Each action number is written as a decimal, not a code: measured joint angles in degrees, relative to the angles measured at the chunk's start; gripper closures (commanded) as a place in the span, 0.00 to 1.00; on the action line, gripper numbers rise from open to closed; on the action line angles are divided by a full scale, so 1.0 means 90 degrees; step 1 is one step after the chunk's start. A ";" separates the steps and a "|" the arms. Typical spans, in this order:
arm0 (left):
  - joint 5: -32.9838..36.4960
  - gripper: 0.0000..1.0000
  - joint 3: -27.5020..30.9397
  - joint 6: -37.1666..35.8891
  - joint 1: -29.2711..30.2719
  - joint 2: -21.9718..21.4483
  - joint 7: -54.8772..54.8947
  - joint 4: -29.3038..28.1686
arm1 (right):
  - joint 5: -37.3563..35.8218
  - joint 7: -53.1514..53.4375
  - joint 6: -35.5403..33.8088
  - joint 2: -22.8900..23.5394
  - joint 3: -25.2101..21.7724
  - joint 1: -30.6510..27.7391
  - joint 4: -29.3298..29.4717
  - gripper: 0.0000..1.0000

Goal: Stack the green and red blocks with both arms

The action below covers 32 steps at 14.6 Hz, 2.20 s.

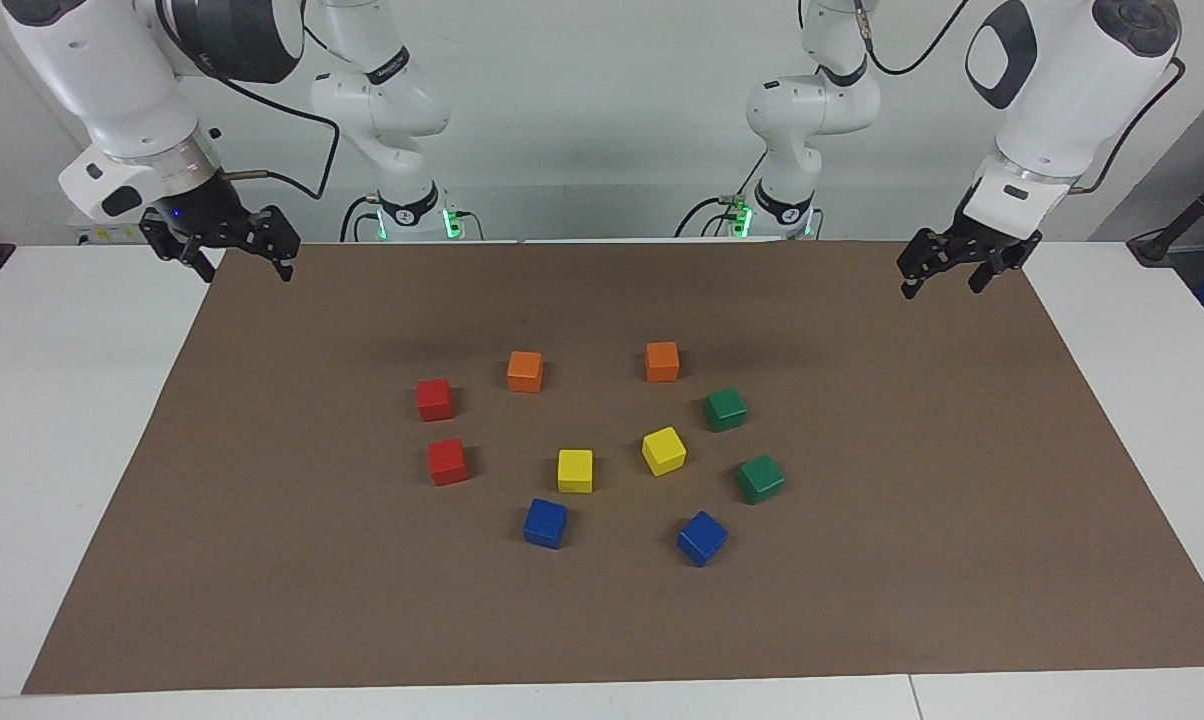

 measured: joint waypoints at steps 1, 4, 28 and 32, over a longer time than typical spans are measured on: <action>0.0000 0.00 0.0000 0.0001 0.0000 0.0000 0.0000 0.0000 | 0.0000 0.0000 0.0000 0.0000 0.0000 0.0000 0.0000 0.00; 0.0000 0.00 0.0000 0.0013 0.0000 0.0000 0.0000 0.0000 | 0.0000 0.0000 0.0000 0.0000 0.0003 0.0000 0.0000 0.00; -0.0004 0.00 -0.0172 0.1708 -0.1439 0.1193 -0.2250 -0.0556 | 0.0017 0.1485 0.2359 0.0762 0.0140 0.1512 -0.1524 0.00; -0.0004 0.00 -0.0178 0.2272 -0.1890 0.1589 -0.2758 -0.0865 | 0.0017 0.1485 0.3109 0.1006 0.0141 0.1676 -0.1895 0.00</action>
